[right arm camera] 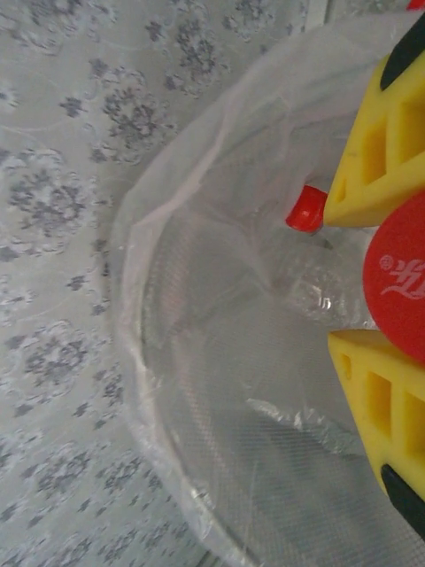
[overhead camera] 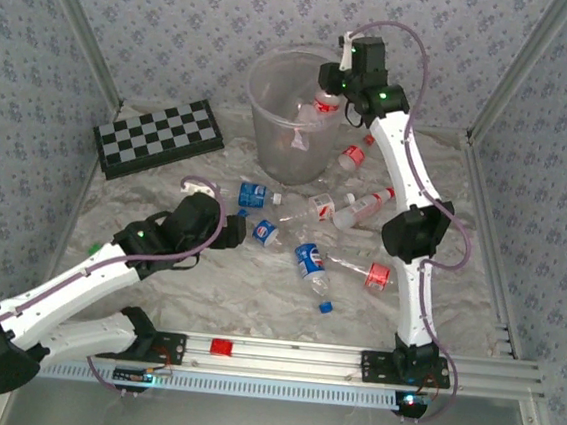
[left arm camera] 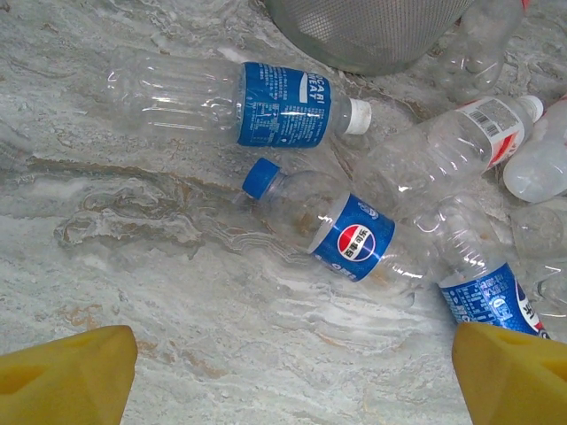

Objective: Put the plastic bottles in the bin

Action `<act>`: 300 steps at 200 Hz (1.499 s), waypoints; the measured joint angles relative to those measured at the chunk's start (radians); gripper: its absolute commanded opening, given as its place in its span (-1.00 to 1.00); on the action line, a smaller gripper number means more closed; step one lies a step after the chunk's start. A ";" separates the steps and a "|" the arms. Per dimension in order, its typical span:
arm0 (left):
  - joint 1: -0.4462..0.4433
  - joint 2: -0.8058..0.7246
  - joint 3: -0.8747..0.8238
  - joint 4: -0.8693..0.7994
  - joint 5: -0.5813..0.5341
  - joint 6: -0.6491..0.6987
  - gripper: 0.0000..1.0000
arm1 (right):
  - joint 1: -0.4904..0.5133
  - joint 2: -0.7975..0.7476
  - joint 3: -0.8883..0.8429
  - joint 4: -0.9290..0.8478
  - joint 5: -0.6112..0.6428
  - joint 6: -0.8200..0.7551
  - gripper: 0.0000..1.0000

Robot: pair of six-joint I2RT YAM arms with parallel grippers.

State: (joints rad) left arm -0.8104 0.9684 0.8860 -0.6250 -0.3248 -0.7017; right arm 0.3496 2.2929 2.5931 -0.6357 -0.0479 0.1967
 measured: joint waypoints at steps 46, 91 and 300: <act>0.006 0.050 0.000 0.010 0.025 -0.005 0.86 | 0.000 0.023 -0.056 -0.001 -0.010 0.024 0.27; 0.006 0.053 -0.001 0.013 0.034 -0.014 0.91 | -0.006 0.022 -0.052 -0.018 -0.027 0.021 0.90; 0.082 0.340 0.051 0.200 0.243 -0.304 0.88 | -0.259 -0.977 -1.203 -0.063 -0.175 0.063 1.00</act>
State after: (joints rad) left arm -0.7288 1.3083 0.9375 -0.4248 -0.0822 -1.0054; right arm 0.0902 1.3155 1.3903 -0.6987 -0.2230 0.2592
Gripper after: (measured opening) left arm 0.922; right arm 0.997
